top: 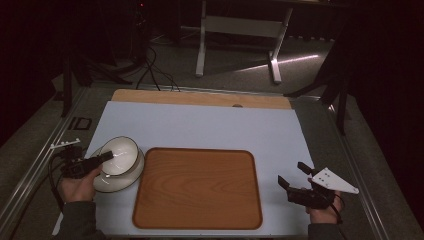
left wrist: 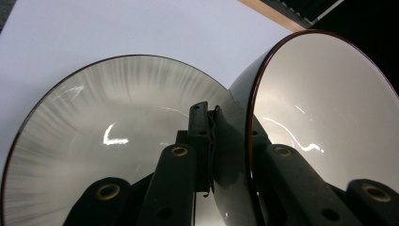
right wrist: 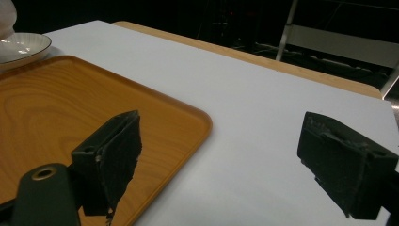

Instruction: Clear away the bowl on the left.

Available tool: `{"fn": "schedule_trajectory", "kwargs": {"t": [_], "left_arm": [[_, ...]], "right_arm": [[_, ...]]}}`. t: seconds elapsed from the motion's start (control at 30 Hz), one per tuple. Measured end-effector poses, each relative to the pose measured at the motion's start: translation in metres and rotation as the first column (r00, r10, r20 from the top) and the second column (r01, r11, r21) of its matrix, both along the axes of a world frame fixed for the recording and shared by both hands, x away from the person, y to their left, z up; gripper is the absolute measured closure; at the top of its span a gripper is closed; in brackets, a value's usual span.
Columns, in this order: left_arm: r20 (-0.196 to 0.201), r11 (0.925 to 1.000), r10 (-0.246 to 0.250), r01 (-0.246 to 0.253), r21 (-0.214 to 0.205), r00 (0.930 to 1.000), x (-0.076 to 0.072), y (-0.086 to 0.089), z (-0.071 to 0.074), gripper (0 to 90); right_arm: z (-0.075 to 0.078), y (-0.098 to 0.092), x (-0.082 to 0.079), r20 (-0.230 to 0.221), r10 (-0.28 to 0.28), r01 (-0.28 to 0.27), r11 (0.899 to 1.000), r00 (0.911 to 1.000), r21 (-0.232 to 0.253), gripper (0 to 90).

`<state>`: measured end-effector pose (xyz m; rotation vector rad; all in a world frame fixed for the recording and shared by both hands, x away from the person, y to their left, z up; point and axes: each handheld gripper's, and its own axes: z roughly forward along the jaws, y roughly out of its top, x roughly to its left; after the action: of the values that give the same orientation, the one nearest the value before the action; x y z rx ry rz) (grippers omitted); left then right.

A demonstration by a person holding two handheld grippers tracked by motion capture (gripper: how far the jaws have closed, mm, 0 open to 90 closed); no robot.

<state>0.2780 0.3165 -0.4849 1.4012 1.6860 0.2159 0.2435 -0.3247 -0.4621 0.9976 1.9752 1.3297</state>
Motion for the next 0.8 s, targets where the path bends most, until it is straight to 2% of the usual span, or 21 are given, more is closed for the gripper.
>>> {"fn": "schedule_trajectory", "kwargs": {"t": [0.8], "left_arm": [[0.014,0.9983,-0.051,0.051,0.03,0.9986,0.003,-0.021,0.006,81.0]], "right_arm": [[0.0,-0.001,-0.001,0.006,-0.002,0.002,1.0,1.0,0.002,13.9]]}}
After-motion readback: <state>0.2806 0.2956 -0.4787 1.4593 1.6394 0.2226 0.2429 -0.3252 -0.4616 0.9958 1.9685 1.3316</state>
